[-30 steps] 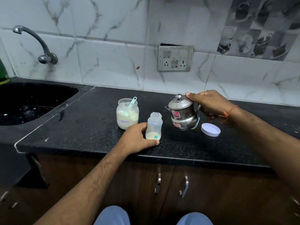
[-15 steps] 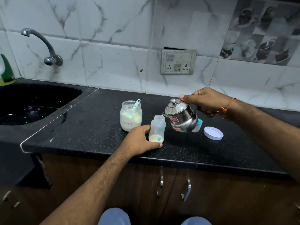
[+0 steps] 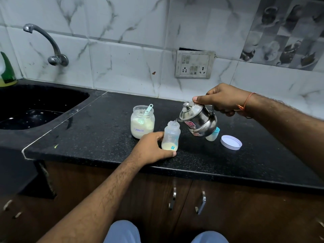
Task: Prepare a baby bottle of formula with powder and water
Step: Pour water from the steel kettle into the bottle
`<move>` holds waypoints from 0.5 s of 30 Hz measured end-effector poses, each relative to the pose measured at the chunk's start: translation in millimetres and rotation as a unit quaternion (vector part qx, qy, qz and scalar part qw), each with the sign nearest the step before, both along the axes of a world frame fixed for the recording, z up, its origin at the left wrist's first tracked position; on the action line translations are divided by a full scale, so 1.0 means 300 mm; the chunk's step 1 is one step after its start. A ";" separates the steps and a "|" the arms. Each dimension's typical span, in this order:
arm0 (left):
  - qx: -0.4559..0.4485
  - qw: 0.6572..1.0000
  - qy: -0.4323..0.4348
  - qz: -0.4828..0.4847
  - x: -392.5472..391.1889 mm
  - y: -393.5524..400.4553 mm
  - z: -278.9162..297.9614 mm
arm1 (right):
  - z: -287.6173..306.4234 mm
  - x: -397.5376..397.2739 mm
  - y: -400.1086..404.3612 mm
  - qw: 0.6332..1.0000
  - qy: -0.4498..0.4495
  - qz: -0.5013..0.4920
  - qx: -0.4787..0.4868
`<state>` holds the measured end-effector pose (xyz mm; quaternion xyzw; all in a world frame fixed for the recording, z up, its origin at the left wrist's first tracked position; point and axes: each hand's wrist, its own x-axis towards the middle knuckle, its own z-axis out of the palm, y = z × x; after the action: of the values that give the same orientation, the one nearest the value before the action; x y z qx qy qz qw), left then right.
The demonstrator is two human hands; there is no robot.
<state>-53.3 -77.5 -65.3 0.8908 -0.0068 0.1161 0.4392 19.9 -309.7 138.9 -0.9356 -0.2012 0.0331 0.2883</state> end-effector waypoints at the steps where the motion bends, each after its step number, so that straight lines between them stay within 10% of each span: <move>1: -0.002 1.000 0.000 0.000 0.000 0.001 -0.001 | 0.005 -0.002 0.003 1.000 0.000 0.000 -0.003; 15: -0.006 1.000 0.004 -0.004 0.003 0.003 -0.005 | 0.028 -0.013 0.024 0.998 -0.024 0.003 -0.051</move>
<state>-52.5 -76.6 -66.6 0.8886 -0.0078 0.1107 0.4450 16.1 -302.5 147.4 -0.9488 -0.2090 0.0219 0.2357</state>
